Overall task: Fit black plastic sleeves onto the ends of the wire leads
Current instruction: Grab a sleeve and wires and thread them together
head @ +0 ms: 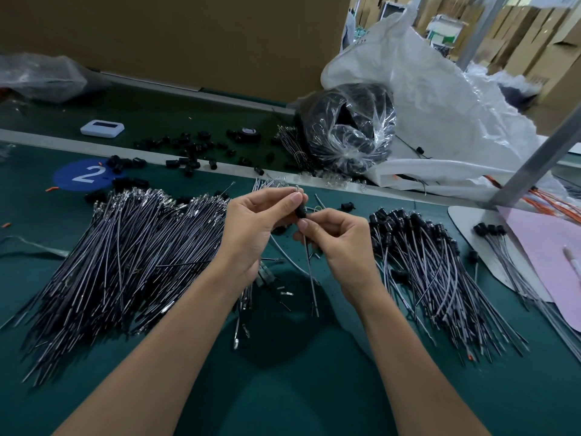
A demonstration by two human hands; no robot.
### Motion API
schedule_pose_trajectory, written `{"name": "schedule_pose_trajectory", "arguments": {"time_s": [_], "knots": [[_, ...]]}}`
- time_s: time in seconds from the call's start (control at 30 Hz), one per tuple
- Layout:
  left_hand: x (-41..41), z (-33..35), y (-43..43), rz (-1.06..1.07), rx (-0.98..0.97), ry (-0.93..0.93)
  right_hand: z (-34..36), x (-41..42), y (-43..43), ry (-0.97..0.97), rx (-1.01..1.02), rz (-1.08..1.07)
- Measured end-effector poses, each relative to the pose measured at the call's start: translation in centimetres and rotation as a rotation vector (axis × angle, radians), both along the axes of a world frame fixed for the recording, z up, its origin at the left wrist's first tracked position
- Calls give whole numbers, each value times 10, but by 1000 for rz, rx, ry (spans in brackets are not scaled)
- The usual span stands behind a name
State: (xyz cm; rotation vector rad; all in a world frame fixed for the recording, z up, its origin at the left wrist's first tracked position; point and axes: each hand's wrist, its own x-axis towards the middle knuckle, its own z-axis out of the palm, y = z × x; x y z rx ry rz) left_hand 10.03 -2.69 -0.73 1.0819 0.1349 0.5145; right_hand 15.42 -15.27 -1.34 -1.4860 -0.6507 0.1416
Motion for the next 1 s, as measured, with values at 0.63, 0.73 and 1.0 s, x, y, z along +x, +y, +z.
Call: {"name": "schedule_pose_trajectory", "arguments": {"time_s": [0.63, 0.73, 1.0], "knots": [[-1, 1, 2, 48, -23, 65, -3, -4, 2, -232, -183, -281], [-3, 3, 2, 38, 1, 37, -1, -5, 2, -229, -172, -294], [-3, 4, 2, 13, -23, -38, 4, -7, 2, -178, -79, -252]]}}
